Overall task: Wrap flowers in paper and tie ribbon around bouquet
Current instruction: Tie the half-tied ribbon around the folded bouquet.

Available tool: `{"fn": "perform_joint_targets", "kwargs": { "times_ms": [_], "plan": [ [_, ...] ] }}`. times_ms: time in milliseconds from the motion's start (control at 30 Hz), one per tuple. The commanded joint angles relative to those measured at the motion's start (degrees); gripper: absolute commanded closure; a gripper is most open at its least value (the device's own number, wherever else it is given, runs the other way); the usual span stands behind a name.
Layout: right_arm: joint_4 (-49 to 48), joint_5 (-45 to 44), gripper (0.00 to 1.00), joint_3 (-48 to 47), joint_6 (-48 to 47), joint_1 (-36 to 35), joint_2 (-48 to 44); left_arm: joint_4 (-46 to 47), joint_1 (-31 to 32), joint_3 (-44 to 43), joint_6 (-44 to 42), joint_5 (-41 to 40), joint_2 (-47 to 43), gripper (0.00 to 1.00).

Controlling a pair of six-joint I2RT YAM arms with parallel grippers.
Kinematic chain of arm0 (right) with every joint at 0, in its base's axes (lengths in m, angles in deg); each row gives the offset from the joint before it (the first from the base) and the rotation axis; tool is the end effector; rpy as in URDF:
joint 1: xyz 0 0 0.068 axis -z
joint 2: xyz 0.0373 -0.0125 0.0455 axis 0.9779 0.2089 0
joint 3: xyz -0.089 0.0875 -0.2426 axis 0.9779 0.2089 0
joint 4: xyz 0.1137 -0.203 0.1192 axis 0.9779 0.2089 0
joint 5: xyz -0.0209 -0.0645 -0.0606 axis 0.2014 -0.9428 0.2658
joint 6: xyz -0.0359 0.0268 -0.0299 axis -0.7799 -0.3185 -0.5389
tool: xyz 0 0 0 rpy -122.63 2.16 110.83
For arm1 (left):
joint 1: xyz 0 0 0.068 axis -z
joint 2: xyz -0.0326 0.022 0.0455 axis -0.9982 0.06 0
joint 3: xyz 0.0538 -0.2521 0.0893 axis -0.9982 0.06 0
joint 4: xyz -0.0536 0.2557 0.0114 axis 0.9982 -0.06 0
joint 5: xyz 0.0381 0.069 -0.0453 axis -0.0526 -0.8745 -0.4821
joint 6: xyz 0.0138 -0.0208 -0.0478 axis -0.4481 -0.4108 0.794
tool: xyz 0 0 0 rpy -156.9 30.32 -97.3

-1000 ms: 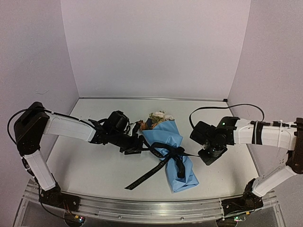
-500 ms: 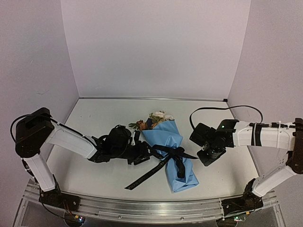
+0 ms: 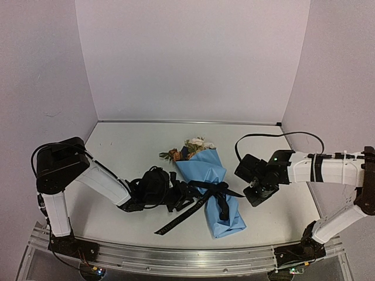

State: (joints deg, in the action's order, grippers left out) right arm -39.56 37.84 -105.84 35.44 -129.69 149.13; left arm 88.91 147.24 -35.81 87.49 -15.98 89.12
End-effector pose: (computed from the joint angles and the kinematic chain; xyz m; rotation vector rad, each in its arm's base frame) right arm 0.1637 0.1897 0.2040 -0.7272 2.6899 -0.1958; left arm 0.1732 -0.3198 0.1209 -0.3788 2.4694 -1.5574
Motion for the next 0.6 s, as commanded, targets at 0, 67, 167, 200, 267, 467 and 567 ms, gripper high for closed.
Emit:
{"fn": "perform_joint_targets", "kwargs": {
  "times_ms": [0, 67, 167, 200, 267, 467, 567],
  "plan": [
    [-0.7, -0.84, 1.0, 0.58, 1.1, 0.28, -0.51, 6.66, 0.05, -2.67, 2.44, -3.05, 1.19, 0.6],
    [-0.74, -0.87, 1.0, 0.77, 1.12, 0.29, -0.67, 7.6, 0.05, -2.31, 2.35, -3.44, 1.27, 0.68],
    [-0.77, -0.87, 1.0, 0.92, 1.17, 0.25, -1.03, 8.29, -0.01, -1.48, 1.66, -4.07, 0.85, 0.82],
    [-0.78, -0.75, 1.0, 1.0, 1.17, 0.24, -1.17, 8.14, -0.03, -1.3, 0.99, -4.34, 0.27, 0.87],
    [-0.74, -0.74, 1.0, 1.11, 1.25, 0.28, -1.44, 5.86, -0.06, -1.32, -1.19, -4.64, -1.13, 0.95],
    [-0.73, 2.17, 1.0, 0.57, 2.27, 0.16, -1.39, -4.38, -1.05, 0.74, -8.66, -6.07, -9.3, 1.0],
    [-1.17, 3.65, 1.0, -0.88, 3.89, -1.85, 0.57, -7.37, -4.0, 3.79, -11.95, -3.57, -14.17, 1.0]
  ]
}}
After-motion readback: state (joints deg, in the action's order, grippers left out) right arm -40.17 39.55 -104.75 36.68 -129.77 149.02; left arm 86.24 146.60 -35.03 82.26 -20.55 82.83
